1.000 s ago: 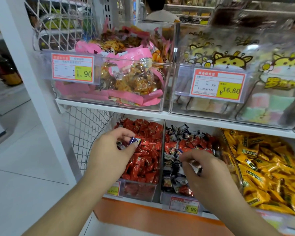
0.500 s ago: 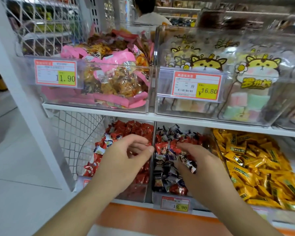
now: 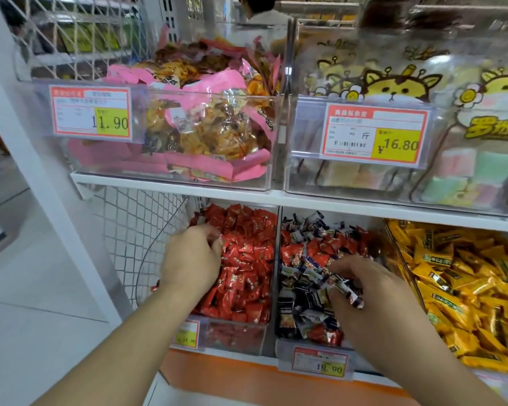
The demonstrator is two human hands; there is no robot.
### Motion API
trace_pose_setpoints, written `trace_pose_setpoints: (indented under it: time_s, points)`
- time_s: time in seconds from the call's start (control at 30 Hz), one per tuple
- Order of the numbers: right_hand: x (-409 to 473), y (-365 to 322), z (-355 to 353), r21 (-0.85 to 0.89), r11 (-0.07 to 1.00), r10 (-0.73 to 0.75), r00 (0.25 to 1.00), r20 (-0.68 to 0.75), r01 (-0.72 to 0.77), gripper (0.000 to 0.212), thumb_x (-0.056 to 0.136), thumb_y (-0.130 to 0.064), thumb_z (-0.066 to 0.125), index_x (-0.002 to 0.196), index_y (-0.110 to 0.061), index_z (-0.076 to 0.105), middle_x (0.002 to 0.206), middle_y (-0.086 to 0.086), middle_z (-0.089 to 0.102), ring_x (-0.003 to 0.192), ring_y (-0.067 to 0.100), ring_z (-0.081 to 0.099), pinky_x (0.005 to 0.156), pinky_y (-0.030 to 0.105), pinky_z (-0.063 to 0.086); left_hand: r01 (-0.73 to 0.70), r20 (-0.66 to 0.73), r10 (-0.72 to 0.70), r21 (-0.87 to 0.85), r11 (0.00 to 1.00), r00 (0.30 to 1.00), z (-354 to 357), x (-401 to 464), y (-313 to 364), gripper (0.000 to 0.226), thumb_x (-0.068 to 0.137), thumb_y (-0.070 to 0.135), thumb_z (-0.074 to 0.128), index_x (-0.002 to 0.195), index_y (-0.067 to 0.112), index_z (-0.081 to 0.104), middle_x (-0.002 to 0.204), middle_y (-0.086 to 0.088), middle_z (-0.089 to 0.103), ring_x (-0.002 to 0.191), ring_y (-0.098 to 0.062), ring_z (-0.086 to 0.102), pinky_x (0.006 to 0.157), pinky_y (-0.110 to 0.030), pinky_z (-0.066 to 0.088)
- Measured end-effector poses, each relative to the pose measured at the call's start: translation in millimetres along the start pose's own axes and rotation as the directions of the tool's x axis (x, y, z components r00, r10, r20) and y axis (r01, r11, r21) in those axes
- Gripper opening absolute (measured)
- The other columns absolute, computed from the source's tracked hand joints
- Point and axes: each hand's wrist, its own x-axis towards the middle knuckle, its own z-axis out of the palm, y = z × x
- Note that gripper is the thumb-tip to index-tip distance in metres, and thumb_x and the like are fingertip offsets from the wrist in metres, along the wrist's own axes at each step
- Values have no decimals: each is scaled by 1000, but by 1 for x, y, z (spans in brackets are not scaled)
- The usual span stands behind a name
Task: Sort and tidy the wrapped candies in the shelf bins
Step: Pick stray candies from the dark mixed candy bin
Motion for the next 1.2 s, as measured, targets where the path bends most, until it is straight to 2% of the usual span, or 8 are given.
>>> trace_pose_setpoints:
  time_s: [0.13, 0.27, 0.43, 0.57, 0.8, 0.97, 1.1, 1.2]
  points:
    - [2, 0, 2, -3, 1000, 15, 1000, 9, -15, 29, 96, -25, 68, 122, -36, 60, 113, -23, 55, 106, 2, 52, 77, 7, 35, -39, 120, 45, -56, 998, 992, -6, -3, -4, 22, 96, 16, 70, 96, 36, 80, 100, 20, 71, 95, -3, 62, 89, -19, 46]
    - [1, -3, 5, 15, 1000, 5, 1000, 31, -5, 27, 97, -24, 66, 119, -37, 58, 113, -22, 54, 82, -4, 52, 65, 4, 35, -54, 72, 61, -96, 994, 996, -9, 0, -10, 27, 95, 12, 71, 114, 30, 75, 107, 13, 71, 99, -7, 65, 87, -23, 49]
    - [-4, -7, 7, -4, 1000, -13, 999, 35, 13, 24, 96, -21, 67, 114, -35, 62, 114, -21, 59, 99, -1, 52, 71, 2, 39, -33, 43, 35, -46, 998, 998, -5, 8, -7, 27, 94, 26, 74, 120, 23, 74, 112, 5, 74, 100, -14, 68, 85, -24, 50]
    - [-2, -6, 8, -10, 1000, -13, 999, 44, 13, 25, 95, -20, 68, 112, -37, 62, 115, -20, 60, 97, 0, 52, 71, 3, 40, -2, 87, 2, 9, 1000, 996, 2, 12, -8, 38, 92, 38, 75, 127, 27, 71, 120, -2, 72, 112, -22, 65, 95, -35, 56]
    - [2, -6, 9, -15, 1000, -9, 999, 47, 9, 27, 95, -18, 68, 111, -39, 62, 112, -20, 58, 94, 1, 51, 68, 5, 40, 8, 169, -21, 80, 997, 985, 3, 15, -8, 38, 97, 37, 69, 135, 35, 66, 130, -15, 60, 130, -30, 48, 107, -39, 46]
    - [1, -5, 9, -3, 1000, -10, 999, 41, 10, 28, 94, -18, 69, 111, -40, 62, 114, -23, 59, 99, -3, 50, 72, 1, 36, -15, 87, 16, -18, 1000, 996, 5, 15, -13, 16, 90, 24, 77, 101, 34, 71, 103, 4, 70, 102, -17, 64, 87, -32, 55]
    - [-1, -7, 8, 7, 1000, -16, 999, 32, 16, 27, 93, -16, 69, 109, -37, 63, 113, -20, 62, 98, 0, 54, 70, 3, 39, -29, 27, 31, -77, 997, 999, -1, 11, -8, 19, 87, 14, 79, 84, 31, 69, 84, 17, 67, 80, 2, 61, 65, -10, 42]
    - [-2, -7, 7, -8, 1000, -23, 999, 33, 23, 27, 93, -16, 69, 110, -35, 63, 114, -20, 62, 100, 0, 54, 70, 3, 40, -74, -29, 71, -112, 991, 997, -14, 1, 3, 16, 87, 18, 80, 83, 31, 71, 80, 18, 68, 76, 4, 62, 61, -8, 40]
